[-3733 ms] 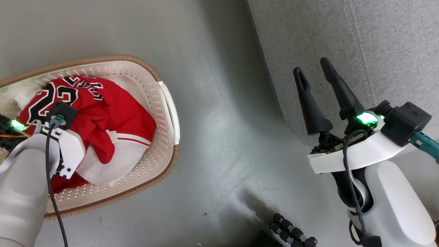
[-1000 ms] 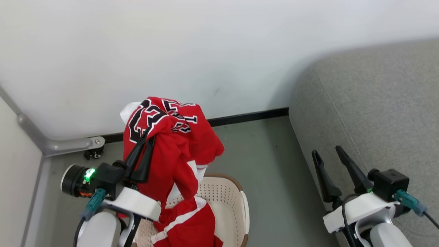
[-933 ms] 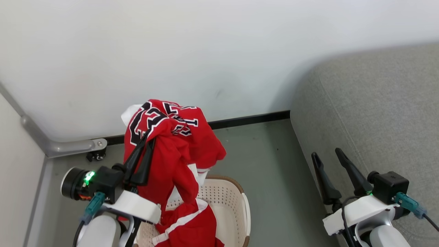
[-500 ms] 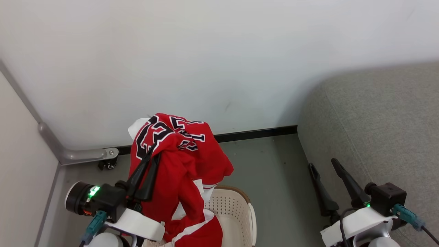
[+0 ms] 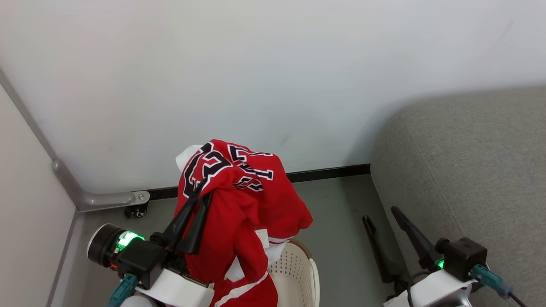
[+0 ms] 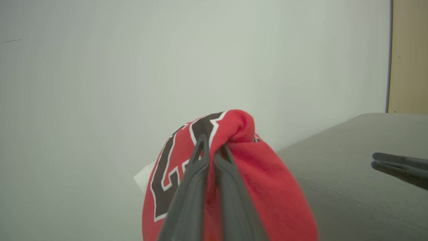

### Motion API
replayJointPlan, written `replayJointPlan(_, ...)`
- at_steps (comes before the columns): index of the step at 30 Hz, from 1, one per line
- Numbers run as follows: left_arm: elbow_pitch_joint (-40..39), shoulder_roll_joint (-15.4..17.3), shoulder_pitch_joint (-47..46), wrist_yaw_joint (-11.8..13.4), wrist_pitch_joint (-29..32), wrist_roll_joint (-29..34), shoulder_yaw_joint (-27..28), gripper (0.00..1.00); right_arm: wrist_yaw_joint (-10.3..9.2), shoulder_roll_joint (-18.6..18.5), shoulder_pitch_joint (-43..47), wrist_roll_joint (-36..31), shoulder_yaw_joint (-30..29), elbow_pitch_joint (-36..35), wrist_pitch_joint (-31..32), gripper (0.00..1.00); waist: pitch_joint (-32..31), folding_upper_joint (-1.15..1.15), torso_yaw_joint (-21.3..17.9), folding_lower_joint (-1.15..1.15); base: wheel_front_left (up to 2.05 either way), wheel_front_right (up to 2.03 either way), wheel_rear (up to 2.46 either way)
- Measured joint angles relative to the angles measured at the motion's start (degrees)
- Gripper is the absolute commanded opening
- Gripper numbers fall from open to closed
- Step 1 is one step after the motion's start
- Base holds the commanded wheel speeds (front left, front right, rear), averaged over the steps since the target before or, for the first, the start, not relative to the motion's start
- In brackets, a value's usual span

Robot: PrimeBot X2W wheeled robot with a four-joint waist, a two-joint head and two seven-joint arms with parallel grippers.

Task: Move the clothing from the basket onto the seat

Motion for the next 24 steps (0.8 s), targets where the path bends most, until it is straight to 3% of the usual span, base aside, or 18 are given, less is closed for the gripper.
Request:
replayJointPlan(13, -3.2, 0.1, -0.3, -0.6, 0.0, 1.5, -2.0, 0.00, 0.00, -0.2, 0.1, 0.0, 9.6, -4.9, 0.0, 1.00, 0.2, 0.00, -0.6, 0.00, 0.00, 0.00, 0.00)
replayJointPlan(24, -3.5, 0.6, -0.3, -0.6, 0.0, 2.5, -4.1, 0.00, 0.00, -2.4, -0.3, 0.8, 17.3, -6.4, 0.0, 1.00, 0.1, 0.00, -0.8, 0.00, 0.00, 0.00, 0.00)
